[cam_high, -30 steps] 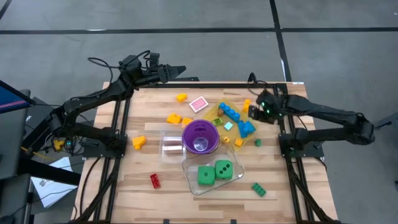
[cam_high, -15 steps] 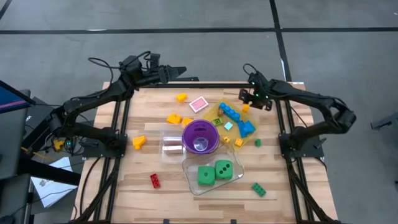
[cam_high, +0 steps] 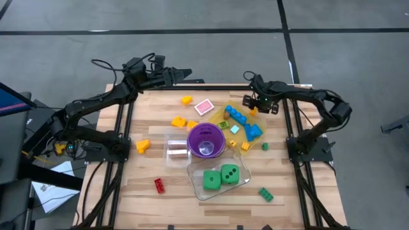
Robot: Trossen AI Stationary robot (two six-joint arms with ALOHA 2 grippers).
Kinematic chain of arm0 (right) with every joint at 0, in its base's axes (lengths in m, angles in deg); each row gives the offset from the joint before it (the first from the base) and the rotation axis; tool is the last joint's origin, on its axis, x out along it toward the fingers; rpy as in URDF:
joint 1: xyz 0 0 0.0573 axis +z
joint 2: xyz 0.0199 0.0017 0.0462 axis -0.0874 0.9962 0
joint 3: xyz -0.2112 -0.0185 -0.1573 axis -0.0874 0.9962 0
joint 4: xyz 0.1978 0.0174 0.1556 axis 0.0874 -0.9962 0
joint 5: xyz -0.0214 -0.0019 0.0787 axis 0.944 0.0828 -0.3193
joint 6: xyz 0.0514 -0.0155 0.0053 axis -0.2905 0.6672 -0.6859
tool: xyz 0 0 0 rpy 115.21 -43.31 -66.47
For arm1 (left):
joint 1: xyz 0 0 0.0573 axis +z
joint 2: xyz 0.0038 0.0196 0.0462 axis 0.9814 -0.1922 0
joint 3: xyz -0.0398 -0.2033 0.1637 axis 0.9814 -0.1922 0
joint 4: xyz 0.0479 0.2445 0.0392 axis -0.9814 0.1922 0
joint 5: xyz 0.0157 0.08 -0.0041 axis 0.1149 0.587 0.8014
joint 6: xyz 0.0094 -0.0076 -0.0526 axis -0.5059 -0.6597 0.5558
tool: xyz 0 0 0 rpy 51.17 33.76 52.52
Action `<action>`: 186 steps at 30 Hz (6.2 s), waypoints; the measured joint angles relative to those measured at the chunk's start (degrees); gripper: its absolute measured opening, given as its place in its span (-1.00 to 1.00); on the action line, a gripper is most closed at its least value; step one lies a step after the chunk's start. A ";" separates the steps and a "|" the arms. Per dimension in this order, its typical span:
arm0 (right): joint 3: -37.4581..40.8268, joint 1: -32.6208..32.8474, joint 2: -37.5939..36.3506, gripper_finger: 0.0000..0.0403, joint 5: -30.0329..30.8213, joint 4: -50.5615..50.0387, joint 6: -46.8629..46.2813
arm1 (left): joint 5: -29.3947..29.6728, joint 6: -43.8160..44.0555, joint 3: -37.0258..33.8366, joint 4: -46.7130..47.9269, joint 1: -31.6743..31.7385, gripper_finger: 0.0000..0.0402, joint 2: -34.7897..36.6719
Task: Pick & Place Toys
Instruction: Put the large yellow game piece into the yellow bin
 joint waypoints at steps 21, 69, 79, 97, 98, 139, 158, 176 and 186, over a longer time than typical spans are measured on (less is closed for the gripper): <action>0.00 -0.06 2.92 -0.36 6.31 -0.10 3.04 | 0.00 -0.02 0.00 -0.02 0.00 0.20 0.00; 0.00 32.32 -8.87 -0.34 -6.49 -4.03 29.64 | 0.43 0.02 0.00 0.02 -1.17 0.20 0.00; 0.04 35.92 -1.50 -0.34 -5.42 -2.15 21.25 | 0.43 0.00 -0.02 0.04 -1.53 0.20 0.00; 0.02 36.73 -1.99 -0.17 -2.85 -1.53 19.87 | 0.43 0.13 -0.02 0.04 -1.53 0.20 0.00; 0.02 36.73 -1.99 -0.14 -2.82 -1.56 19.87 | 0.43 0.15 -0.02 0.04 -1.53 0.20 0.00; -0.06 35.24 -3.00 -0.16 -2.91 0.75 19.87 | 0.43 0.15 -0.02 0.04 -1.55 0.20 0.00; 0.00 33.63 -29.37 -0.16 8.97 1.06 15.37 | 0.41 0.02 -0.02 0.02 -1.55 0.20 0.00; 0.00 23.35 -49.99 -0.15 10.58 9.86 19.64 | 4.39 -1.45 -0.02 -0.01 -1.42 0.20 0.01; 0.00 22.72 -53.22 0.13 10.54 9.47 19.52 | 3.76 -21.19 -0.02 17.89 -0.28 0.58 11.00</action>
